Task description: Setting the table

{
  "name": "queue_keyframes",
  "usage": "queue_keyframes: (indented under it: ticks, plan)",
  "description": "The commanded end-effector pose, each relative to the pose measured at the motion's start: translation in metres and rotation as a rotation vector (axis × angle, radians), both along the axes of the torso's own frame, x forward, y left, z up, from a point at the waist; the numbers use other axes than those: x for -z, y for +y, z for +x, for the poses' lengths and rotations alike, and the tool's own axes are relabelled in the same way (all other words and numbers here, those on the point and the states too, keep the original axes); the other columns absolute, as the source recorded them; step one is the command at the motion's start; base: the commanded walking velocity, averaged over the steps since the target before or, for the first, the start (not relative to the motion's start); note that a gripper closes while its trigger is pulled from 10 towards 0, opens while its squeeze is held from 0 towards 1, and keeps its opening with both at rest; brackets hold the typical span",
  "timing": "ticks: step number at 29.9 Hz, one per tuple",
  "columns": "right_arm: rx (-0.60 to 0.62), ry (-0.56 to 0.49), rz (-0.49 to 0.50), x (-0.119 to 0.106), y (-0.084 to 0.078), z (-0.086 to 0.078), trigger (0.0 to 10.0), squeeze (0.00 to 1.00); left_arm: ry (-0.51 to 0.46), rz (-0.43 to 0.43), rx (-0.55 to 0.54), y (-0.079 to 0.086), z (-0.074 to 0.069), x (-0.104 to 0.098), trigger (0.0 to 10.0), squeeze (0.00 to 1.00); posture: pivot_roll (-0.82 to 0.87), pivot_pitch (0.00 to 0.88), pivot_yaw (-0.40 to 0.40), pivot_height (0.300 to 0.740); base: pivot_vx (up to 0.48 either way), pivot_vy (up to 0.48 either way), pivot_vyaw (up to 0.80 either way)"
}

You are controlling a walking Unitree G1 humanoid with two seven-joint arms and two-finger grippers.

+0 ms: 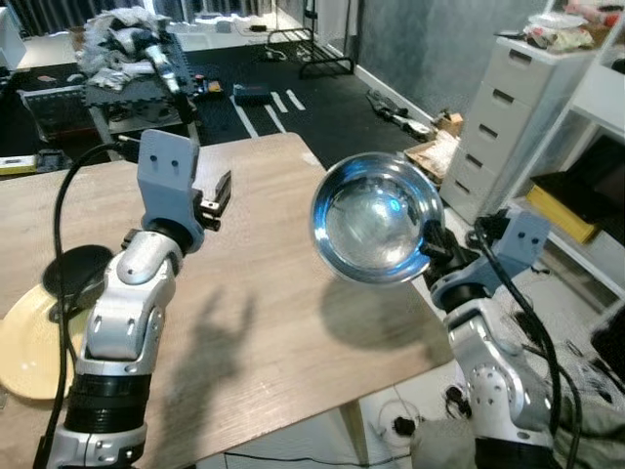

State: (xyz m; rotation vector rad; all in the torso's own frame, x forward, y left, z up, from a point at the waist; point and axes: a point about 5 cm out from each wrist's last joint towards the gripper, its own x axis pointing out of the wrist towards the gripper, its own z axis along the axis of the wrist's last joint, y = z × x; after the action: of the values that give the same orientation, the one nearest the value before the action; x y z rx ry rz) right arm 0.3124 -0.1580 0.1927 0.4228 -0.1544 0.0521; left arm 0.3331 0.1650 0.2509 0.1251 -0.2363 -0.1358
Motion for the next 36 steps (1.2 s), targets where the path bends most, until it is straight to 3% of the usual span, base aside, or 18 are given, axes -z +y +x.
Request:
queue_keyframes:
  ticks: [1,36]
  plan:
    - [-0.011,-0.019,-0.004,-0.0029,0.0023,0.0013,10.0,0.0,0.008,0.01,-0.017,0.0035,-0.0008,0.0029,10.0,0.0,-0.02,0.0,0.055,0.74,0.0,0.0,0.78]
    - [0.017,-0.003,0.027,-0.0001,-0.0032,0.0022,10.0,0.0,0.013,0.014,-0.013,0.0028,0.0018,0.0029,10.0,0.0,-0.02,0.0,0.068,0.74,0.0,0.0,0.78]
